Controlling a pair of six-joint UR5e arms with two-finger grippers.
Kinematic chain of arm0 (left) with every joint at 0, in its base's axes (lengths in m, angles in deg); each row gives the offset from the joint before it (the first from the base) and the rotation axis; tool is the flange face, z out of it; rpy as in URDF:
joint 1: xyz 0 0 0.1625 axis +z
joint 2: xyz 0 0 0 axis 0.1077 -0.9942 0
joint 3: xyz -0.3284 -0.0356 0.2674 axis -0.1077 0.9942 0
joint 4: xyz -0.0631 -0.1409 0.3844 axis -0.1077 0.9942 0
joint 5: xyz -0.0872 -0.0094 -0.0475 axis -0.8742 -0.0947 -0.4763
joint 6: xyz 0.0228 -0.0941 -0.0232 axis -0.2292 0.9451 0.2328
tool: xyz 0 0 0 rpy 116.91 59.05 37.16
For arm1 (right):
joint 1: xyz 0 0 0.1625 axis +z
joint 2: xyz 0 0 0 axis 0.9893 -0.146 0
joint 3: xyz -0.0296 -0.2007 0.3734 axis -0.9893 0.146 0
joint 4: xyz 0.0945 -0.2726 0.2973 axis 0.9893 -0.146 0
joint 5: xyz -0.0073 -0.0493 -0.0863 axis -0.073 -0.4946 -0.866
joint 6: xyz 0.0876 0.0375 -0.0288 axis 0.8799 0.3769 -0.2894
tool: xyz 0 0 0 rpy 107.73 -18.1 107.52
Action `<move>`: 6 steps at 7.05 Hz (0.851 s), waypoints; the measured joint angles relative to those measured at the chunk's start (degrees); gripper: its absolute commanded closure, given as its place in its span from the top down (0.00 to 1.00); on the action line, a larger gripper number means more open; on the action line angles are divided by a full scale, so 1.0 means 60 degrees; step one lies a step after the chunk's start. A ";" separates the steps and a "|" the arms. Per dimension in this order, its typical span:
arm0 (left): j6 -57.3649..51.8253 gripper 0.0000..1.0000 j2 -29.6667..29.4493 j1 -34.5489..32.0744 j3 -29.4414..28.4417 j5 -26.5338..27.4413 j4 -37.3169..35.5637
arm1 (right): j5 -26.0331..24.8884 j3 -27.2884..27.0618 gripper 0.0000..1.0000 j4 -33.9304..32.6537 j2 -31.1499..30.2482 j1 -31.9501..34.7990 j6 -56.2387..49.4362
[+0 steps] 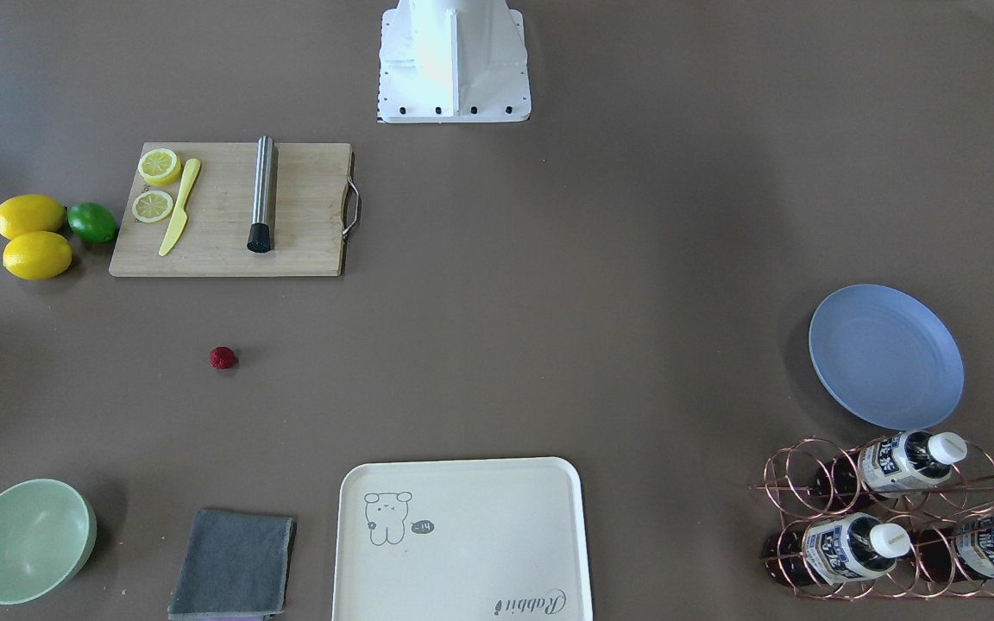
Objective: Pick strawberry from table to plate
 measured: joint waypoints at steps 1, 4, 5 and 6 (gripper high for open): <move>-0.0037 0.98 -0.0137 0.0010 -0.0163 -0.0002 0.0047 | 0.0009 -0.0002 1.00 0.0000 0.0036 0.0000 0.0011; -0.0059 0.98 -0.0846 0.0138 -0.1107 0.0036 0.0342 | 0.0036 -0.0004 1.00 -0.0010 0.0336 -0.0165 0.0078; -0.0037 0.98 -0.0945 0.0163 -0.1401 0.0039 0.0619 | 0.0081 -0.0004 1.00 -0.0001 0.0568 -0.0356 0.0201; 0.0037 0.98 -0.0970 0.0258 -0.1884 0.0038 0.1257 | 0.0102 -0.0005 1.00 0.0008 0.0893 -0.0680 0.0552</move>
